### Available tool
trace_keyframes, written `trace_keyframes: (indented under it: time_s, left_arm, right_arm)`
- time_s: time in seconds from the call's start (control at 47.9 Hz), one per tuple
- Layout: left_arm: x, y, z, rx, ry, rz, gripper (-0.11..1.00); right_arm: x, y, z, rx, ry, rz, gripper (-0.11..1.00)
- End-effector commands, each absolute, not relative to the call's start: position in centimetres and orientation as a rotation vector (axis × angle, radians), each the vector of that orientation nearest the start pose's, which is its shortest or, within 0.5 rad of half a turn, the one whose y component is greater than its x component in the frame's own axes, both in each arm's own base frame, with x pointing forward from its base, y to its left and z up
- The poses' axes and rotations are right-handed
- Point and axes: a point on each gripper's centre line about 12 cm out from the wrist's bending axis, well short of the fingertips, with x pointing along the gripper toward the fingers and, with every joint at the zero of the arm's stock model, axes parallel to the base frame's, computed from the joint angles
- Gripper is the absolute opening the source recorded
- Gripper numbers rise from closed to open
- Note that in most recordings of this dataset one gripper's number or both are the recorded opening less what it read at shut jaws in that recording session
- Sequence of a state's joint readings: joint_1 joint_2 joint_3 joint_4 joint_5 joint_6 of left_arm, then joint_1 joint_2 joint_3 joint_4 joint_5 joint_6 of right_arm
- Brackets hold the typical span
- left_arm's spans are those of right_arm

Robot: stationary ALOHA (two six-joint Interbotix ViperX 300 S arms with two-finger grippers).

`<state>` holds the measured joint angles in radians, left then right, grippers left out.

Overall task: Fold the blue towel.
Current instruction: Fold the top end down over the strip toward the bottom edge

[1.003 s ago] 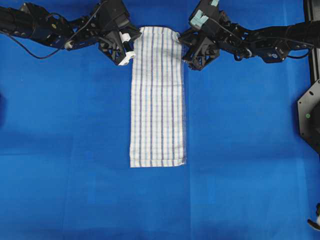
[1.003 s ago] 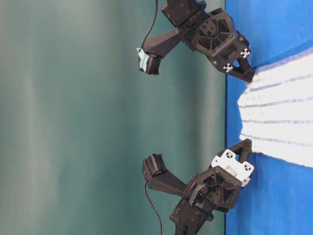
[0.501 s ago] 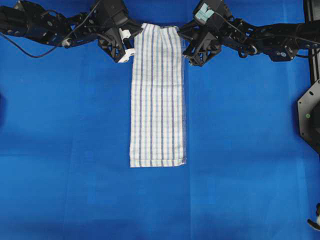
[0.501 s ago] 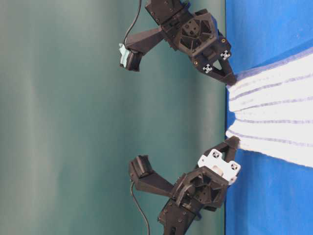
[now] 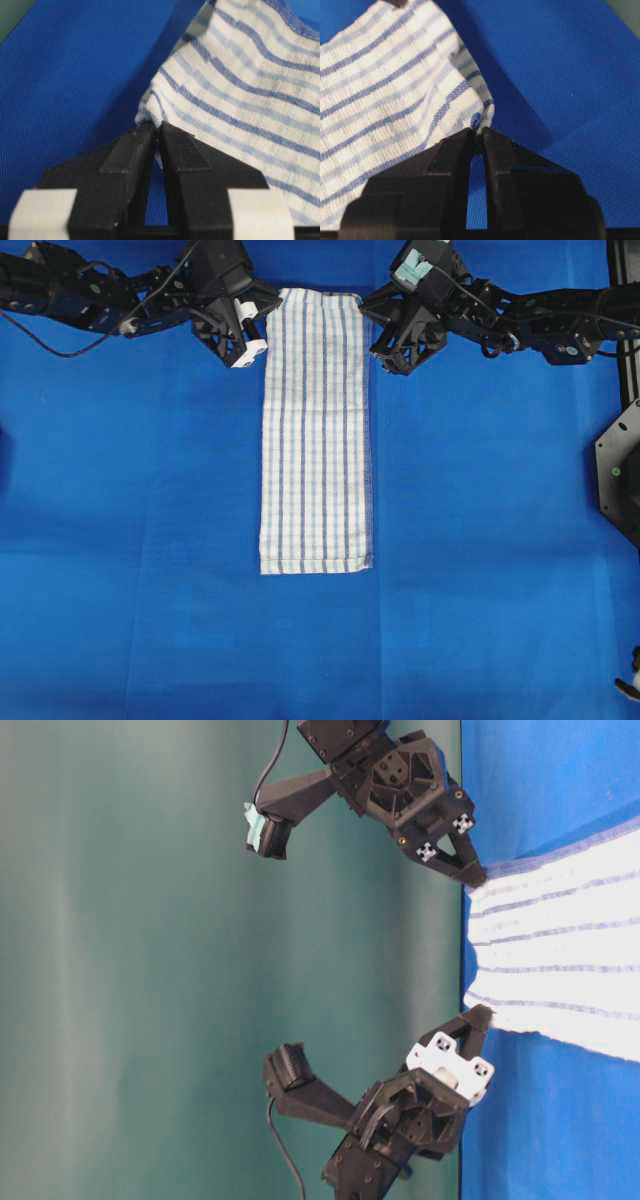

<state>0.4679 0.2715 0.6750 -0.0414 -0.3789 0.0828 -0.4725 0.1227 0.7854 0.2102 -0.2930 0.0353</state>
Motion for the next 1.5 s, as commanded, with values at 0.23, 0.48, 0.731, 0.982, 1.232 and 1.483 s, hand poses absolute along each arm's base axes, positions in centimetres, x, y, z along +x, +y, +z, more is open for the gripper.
trace_keyframes:
  time_s: [0.23, 0.48, 0.731, 0.982, 1.232, 1.483]
  left_arm:
    - [36.5, 14.4, 14.1, -0.043, 0.471, 0.37, 0.04]
    - [37.0, 9.0, 14.1, -0.066, 0.471, 0.25, 0.04]
    - [36.2, 3.3, 13.1, -0.175, 0.502, 0.144, 0.04]
    - [36.1, -1.7, 12.7, -0.216, 0.526, 0.031, 0.04]
    - [36.2, -5.5, 12.8, -0.222, 0.53, -0.062, 0.04]
    - [36.5, -6.9, 13.0, -0.217, 0.525, -0.097, 0.04]
  right_arm:
    - [32.3, -14.4, 14.7, 0.35, 0.473, -0.523, 0.1]
    - [32.0, -10.0, 15.1, 0.389, 0.469, -0.438, 0.1]
    - [32.0, -4.4, 14.6, 0.447, 0.504, -0.335, 0.1]
    - [32.3, -0.1, 14.4, 0.48, 0.522, -0.247, 0.1]
    - [32.7, 3.3, 14.1, 0.488, 0.552, -0.172, 0.1]
    - [33.3, 4.8, 13.4, 0.481, 0.582, -0.142, 0.1]
